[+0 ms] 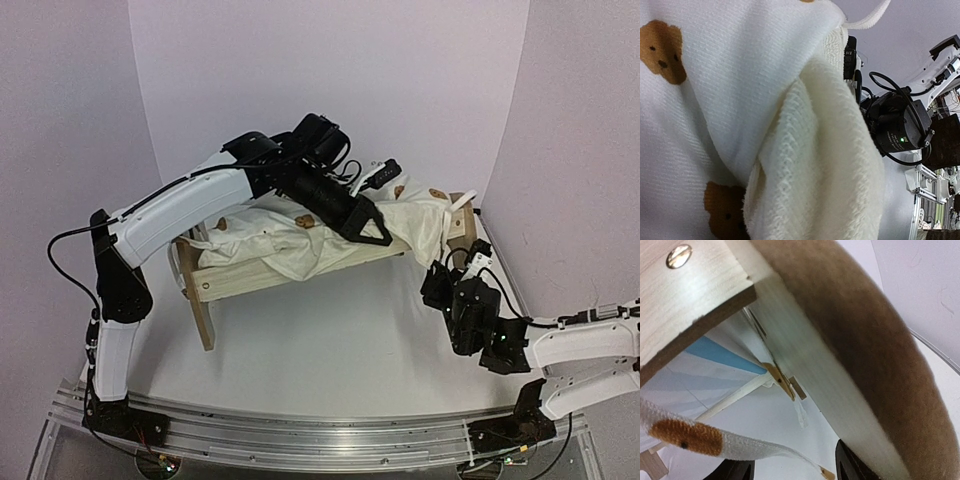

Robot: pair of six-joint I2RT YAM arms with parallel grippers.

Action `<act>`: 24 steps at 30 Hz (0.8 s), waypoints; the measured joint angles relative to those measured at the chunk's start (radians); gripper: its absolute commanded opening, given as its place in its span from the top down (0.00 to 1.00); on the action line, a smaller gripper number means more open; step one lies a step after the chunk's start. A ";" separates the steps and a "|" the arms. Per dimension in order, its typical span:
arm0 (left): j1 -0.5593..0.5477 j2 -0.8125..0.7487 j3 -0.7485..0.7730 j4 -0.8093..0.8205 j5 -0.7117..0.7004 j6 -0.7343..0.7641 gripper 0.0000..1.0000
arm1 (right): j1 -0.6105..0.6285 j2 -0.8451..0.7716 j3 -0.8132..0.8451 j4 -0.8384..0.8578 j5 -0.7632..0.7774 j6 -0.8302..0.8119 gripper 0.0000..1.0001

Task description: Set up the pet bed

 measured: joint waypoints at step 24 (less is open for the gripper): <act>0.013 -0.054 -0.096 0.063 0.012 0.022 1.00 | 0.006 -0.336 0.258 -1.115 -0.558 0.249 0.49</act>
